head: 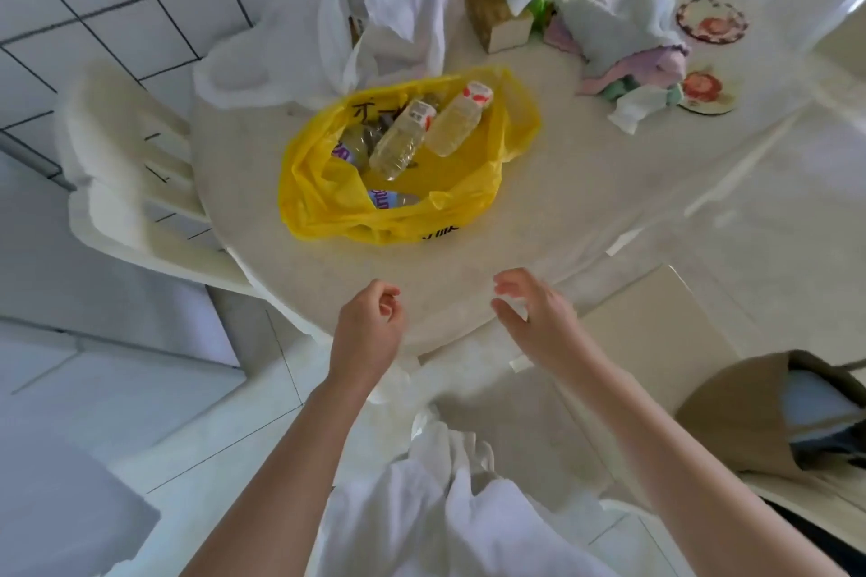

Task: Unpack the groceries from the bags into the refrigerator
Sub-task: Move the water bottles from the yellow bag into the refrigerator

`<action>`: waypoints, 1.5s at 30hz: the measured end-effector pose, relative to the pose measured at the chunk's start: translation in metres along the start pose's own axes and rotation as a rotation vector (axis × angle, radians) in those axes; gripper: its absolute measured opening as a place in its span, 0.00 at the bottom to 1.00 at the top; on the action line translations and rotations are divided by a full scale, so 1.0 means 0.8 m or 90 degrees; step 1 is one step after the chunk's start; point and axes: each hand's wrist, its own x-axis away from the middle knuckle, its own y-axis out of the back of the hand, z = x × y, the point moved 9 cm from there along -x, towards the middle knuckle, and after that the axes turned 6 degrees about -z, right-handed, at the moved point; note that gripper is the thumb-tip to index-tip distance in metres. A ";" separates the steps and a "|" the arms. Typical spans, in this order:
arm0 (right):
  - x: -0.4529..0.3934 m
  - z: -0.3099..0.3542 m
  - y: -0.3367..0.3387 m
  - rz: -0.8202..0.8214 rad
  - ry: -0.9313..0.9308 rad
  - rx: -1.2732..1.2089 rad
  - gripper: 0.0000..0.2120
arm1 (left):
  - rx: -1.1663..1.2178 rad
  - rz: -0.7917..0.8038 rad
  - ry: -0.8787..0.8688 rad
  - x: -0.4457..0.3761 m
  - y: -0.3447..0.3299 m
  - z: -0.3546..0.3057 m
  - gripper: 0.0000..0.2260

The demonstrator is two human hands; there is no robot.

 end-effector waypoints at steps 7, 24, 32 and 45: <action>-0.126 0.054 -0.012 0.017 0.087 -0.009 0.12 | 0.006 -0.104 0.014 -0.121 0.028 -0.009 0.07; -0.309 0.104 -0.143 0.194 0.118 0.180 0.18 | -0.226 -0.079 -0.073 -0.350 -0.004 -0.029 0.16; -0.315 0.089 -0.211 0.389 0.149 0.313 0.32 | -0.393 -0.041 -0.050 -0.390 -0.003 0.028 0.21; -0.339 0.079 -0.207 0.453 0.170 0.344 0.34 | -0.478 0.031 0.075 -0.417 -0.021 0.053 0.37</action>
